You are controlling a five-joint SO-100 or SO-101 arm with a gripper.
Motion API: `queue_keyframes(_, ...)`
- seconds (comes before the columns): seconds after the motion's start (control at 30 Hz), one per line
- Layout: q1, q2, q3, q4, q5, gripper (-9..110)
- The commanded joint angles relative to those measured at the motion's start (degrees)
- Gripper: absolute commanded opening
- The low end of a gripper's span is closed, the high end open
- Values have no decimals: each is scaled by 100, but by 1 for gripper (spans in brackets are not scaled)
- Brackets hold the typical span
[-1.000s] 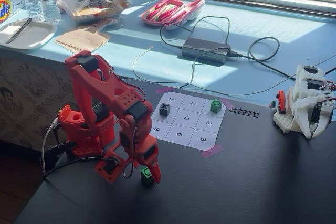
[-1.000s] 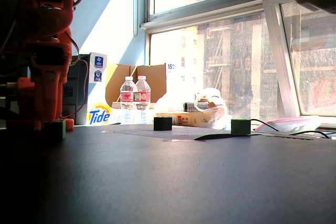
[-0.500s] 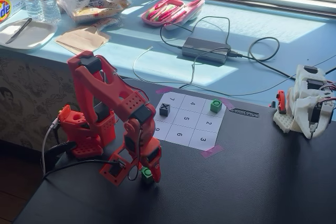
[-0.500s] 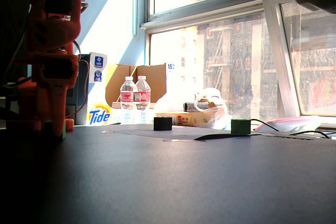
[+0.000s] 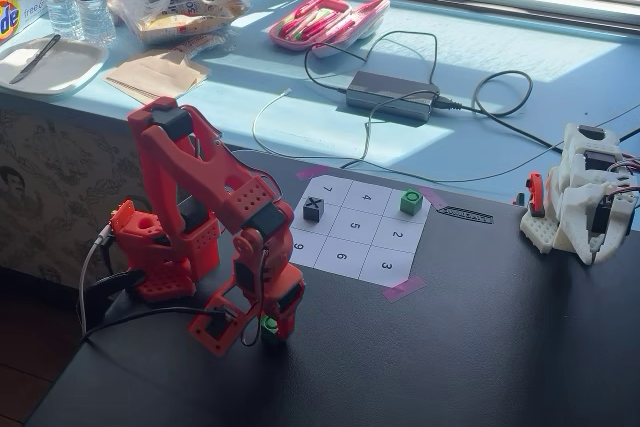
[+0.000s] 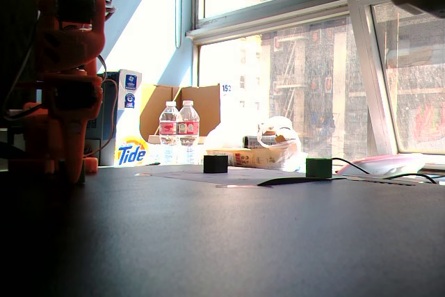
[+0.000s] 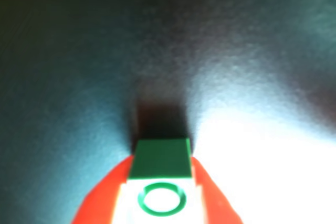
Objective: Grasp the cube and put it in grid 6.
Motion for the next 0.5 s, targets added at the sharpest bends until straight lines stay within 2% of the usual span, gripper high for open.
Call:
queue_keyframes(0.0, -18, 378, 9, 220, -396, 0)
queue_keyframes(0.17, -457, 1266, -905, 1143, -1011, 0)
queue_keyframes(0.33, -2338, 1248, -3419, 2338, -1274, 0)
queue_keyframes(0.47, -3762, 835, -4025, 2083, -1564, 0)
